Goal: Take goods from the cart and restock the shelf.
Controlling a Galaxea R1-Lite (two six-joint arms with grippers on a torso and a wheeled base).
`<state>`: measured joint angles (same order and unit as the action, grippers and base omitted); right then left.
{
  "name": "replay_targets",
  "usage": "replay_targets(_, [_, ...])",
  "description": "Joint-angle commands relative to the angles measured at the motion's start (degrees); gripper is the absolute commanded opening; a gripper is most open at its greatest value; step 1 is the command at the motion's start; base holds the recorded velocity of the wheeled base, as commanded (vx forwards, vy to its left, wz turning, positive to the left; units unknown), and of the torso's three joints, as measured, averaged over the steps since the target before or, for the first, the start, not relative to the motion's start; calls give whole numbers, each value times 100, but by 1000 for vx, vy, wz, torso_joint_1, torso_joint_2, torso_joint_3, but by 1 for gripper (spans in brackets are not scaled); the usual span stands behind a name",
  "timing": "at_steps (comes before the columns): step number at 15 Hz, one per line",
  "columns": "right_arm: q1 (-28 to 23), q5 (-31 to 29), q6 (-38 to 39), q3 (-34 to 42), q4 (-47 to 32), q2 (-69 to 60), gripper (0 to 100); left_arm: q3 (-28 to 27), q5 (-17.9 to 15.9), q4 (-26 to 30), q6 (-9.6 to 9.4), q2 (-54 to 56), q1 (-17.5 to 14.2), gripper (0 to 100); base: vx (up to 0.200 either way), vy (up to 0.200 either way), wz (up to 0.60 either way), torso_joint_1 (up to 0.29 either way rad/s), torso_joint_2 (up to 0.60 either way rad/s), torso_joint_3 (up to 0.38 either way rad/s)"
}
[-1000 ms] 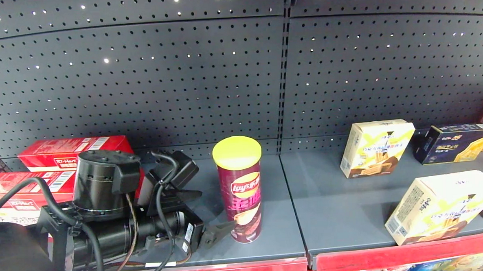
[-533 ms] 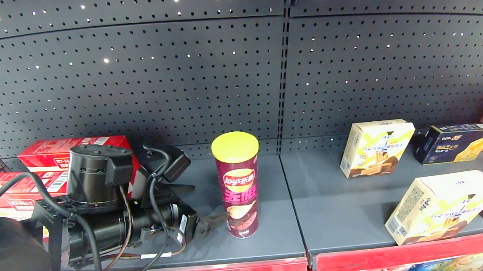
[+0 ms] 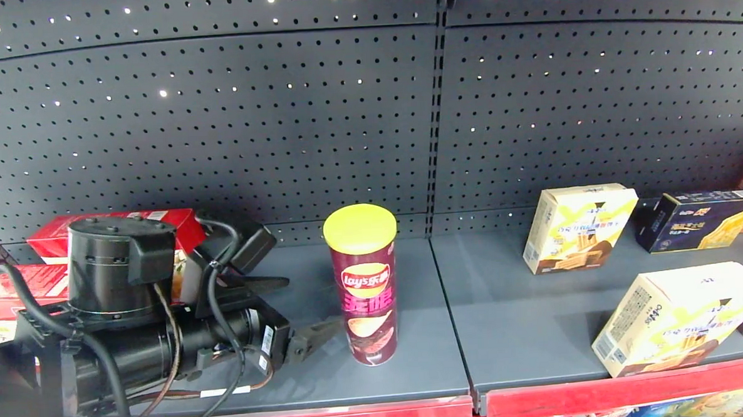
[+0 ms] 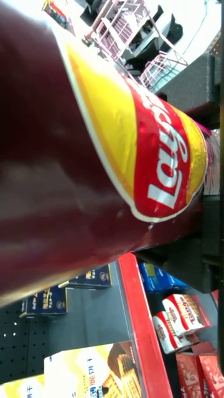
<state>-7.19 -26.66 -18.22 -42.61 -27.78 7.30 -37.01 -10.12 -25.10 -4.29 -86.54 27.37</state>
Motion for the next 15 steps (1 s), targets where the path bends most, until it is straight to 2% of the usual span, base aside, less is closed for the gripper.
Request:
replay_targets(1, [25, 56, 21, 7, 1, 140, 0, -61, 150, 23, 7, 568, -126, 100, 0, 0, 0, 0, 0, 0])
replay_targets(4, [376, 73, 30, 24, 80, 395, 0, -201, 212, 207, 7, 1166, -390, 100, 0, 0, 0, 0, 0, 0])
replay_targets(5, [500, 73, 38, 15, 142, 588, 0, -395, 238, 225, 7, 1482, -513, 100, 0, 0, 0, 0, 0, 0])
replay_targets(6, [500, 73, 65, 24, 177, 650, 0, -553, 423, 207, 7, 1649, -566, 100, 0, 0, 0, 0, 0, 0])
replay_targets(8, [500, 73, 126, 130, 177, 623, 0, -790, 1082, 163, -2, 1966, -522, 100, 0, 0, 0, 0, 0, 0])
replay_targets(11, [508, 73, 126, 218, 177, 553, 0, -878, 1442, 137, 7, 2256, -513, 100, 0, 0, 0, 0, 0, 0])
replay_targets(15, [614, 82, 144, 200, 221, 667, 0, -817, 2251, 207, 7, 2985, -522, 100, 0, 0, 0, 0, 0, 0])
